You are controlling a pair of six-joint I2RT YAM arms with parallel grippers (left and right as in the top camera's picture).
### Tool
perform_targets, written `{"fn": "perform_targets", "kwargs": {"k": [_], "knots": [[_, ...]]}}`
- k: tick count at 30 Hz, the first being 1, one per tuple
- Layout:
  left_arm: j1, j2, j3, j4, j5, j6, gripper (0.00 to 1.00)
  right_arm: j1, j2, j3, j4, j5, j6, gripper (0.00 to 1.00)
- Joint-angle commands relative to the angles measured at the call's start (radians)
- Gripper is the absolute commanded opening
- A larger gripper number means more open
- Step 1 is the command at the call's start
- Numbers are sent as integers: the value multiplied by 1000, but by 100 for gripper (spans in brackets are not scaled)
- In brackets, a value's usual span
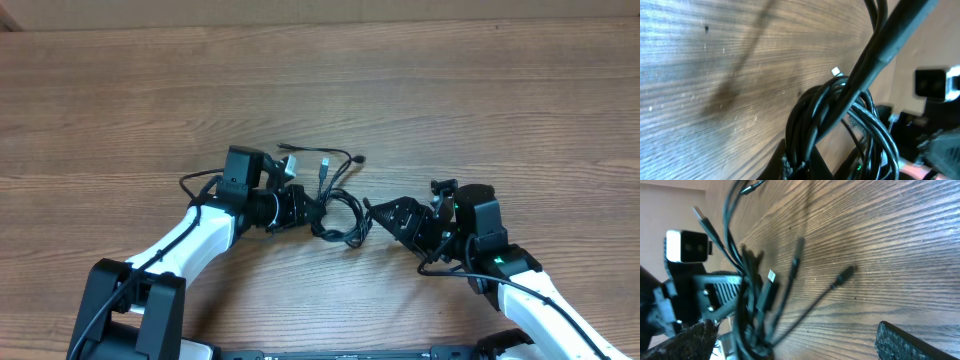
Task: Untangle cables
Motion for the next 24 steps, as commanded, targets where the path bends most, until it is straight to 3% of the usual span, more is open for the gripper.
{"fn": "perform_targets", "kwargs": {"k": [1, 5, 8, 16, 21, 24], "knots": [[0, 2, 5, -39, 64, 162, 4, -7, -28, 24, 53, -39, 45, 100], [0, 2, 21, -36, 118, 182, 4, -7, -80, 24, 116, -72, 45, 100], [0, 2, 91, -134, 114, 225, 4, -6, -150, 24, 102, -73, 40, 100], [-8, 2, 415, -659, -173, 494, 4, -6, -246, 23, 6, -72, 37, 100], [-35, 2, 575, -778, -173, 644, 4, -6, -236, 23, -63, -74, 37, 100], [-53, 2, 608, -777, -172, 681, 4, -6, -236, 23, -69, -127, -48, 100]]}}
